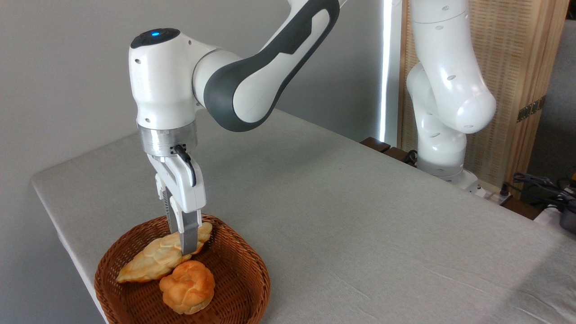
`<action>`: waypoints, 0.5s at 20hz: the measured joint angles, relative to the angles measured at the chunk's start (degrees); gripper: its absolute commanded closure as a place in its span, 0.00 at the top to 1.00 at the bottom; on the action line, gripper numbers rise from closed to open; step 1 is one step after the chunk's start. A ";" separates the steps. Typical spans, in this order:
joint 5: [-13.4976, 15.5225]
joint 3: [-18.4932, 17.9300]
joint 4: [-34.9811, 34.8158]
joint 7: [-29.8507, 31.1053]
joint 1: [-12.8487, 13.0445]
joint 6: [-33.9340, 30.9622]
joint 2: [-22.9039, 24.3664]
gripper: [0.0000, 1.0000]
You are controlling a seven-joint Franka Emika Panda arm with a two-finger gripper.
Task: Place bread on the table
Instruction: 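Close the gripper on the edge of the long flat bread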
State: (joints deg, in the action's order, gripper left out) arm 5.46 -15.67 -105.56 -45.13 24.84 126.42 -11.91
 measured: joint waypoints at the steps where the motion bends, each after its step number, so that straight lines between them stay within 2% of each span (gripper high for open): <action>1: 0.00 0.00 0.00 0.00 0.00 0.00 0.00 0.35; 10: 0.00 0.00 0.00 0.00 0.00 0.00 0.00 0.33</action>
State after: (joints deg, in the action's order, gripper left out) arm 5.46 -15.67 -105.56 -45.13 24.84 126.42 -11.91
